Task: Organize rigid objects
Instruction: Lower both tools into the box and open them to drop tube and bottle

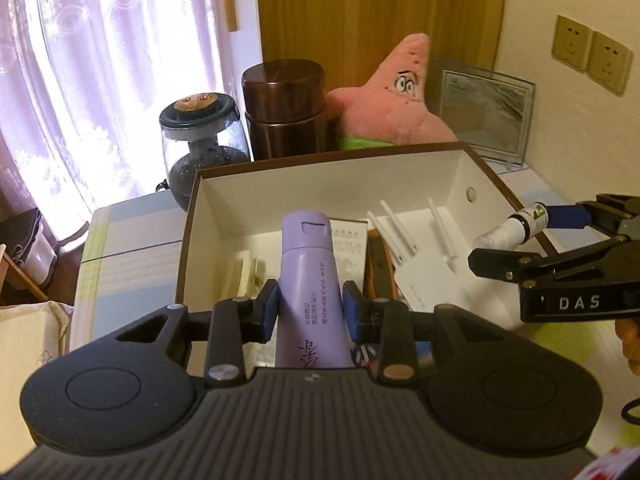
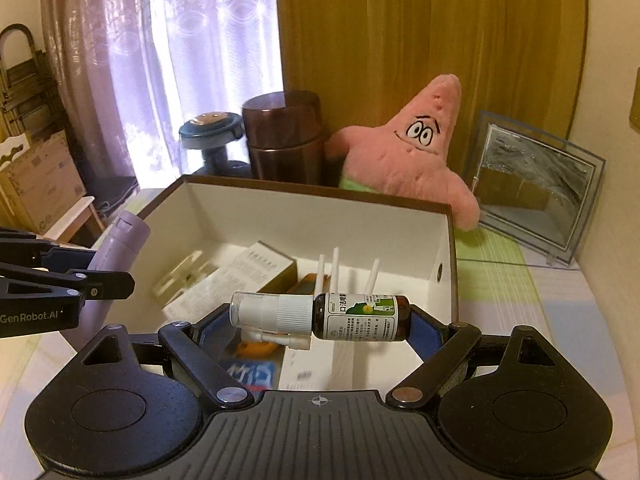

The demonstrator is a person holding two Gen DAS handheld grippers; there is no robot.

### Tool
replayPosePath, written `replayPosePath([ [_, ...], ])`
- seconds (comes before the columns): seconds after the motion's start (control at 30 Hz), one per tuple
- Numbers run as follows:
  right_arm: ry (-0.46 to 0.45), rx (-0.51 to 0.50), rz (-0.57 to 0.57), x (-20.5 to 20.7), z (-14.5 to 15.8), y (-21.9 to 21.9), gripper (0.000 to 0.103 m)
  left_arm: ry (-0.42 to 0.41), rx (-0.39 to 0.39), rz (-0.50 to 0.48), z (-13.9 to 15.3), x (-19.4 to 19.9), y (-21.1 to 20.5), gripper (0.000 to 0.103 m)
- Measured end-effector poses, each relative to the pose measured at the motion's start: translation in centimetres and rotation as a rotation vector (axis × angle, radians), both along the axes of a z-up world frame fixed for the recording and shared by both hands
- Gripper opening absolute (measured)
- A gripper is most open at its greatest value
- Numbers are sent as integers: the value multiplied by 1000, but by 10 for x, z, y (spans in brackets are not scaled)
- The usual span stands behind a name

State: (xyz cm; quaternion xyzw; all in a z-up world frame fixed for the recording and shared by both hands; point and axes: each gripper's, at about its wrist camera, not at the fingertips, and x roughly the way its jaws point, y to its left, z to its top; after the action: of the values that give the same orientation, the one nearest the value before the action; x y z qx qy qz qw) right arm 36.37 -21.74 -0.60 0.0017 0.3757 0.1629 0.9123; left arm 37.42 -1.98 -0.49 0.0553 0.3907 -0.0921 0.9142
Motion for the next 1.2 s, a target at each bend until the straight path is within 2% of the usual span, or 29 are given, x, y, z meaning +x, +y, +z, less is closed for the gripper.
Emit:
replayPosePath([
  [0.3,32,-17,-28,54,-18,3,86,44,23,9,-21,60,-2,29],
  [0.63,77,-32,-51,95,-38,8,86,81,48,13,-42,101,-1,29],
  [0.87,94,-30,-66,106,-46,9,86,71,55,2,-48,112,-3,30],
  [1.0,94,-30,-61,107,-47,10,86,47,60,-4,-45,112,-4,40],
  [1.2,96,-26,-67,108,-48,9,86,58,53,-2,-46,110,-2,43],
])
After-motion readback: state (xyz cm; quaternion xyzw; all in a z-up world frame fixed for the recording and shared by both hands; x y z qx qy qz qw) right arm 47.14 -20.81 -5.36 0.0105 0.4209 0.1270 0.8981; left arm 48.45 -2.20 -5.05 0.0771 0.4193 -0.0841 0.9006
